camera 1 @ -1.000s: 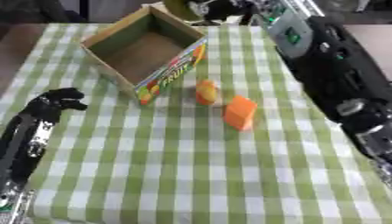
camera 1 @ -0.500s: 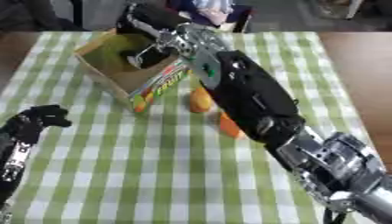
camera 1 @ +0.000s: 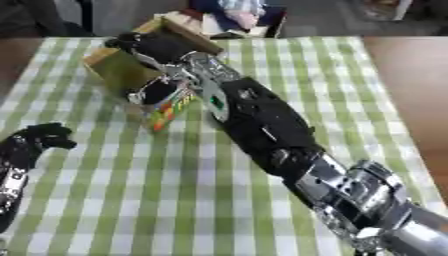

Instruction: Pick up objects on the table and place them in the box.

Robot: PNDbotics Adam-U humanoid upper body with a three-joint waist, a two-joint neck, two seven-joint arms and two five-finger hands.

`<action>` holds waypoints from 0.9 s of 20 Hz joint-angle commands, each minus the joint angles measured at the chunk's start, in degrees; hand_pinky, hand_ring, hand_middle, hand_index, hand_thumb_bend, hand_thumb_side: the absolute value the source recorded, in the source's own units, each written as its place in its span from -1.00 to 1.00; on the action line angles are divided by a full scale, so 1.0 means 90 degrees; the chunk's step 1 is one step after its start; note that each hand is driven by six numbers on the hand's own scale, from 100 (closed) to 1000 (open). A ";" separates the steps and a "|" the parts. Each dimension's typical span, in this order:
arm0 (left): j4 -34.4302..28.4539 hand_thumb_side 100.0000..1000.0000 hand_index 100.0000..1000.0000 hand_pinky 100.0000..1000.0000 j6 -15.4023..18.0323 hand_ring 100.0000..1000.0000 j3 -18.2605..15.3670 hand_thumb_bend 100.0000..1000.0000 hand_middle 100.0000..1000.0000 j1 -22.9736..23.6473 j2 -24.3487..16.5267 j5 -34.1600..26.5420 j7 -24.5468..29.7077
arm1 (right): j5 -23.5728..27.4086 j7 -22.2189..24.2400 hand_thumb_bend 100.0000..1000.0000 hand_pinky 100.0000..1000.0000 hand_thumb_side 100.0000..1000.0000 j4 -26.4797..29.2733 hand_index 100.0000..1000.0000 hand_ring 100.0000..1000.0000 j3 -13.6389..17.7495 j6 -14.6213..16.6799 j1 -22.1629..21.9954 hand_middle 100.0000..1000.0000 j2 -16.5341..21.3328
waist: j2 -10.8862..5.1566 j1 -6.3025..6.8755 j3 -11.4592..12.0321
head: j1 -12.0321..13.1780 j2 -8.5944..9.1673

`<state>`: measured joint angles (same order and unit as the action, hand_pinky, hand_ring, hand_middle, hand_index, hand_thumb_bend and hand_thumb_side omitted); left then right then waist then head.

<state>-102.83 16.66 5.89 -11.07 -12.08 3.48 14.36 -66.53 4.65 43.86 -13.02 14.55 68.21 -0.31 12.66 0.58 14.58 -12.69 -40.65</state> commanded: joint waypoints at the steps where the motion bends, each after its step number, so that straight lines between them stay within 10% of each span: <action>1: -0.0114 0.75 0.62 0.65 0.0005 0.28 -0.0020 -1.00 0.34 -0.0048 -0.0049 -0.0005 0.0010 | -0.0381 -0.0352 -0.39 0.52 -0.22 0.0320 1.00 0.69 0.0161 -0.0296 0.0143 0.90 0.0054 | -0.0104 0.0029 0.0007 | 0.0012 0.0078; 7: -0.0107 0.75 0.62 0.65 0.0000 0.28 -0.0065 -1.00 0.33 -0.0025 -0.0057 0.0017 -0.0023 | -0.0886 -0.1010 -0.57 0.46 -0.22 0.0567 1.00 0.66 0.0377 -0.0594 0.0140 0.84 0.0098 | -0.0102 0.0010 -0.0086 | 0.0110 0.0085; 18: -0.0130 0.75 0.61 0.65 -0.0007 0.28 -0.0298 -1.00 0.33 0.0067 -0.0147 0.0153 -0.0245 | 0.0194 -0.0185 -0.74 0.47 -0.05 0.1653 0.99 0.64 -0.0577 0.0479 -0.0265 0.74 0.1393 | -0.0065 -0.0071 -0.0574 | 0.0517 0.0113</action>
<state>-102.83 16.53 3.91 -10.25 -12.02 4.56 12.60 -66.28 1.98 56.24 -17.11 17.63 64.81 9.64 12.93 -0.23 9.16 -8.53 -40.22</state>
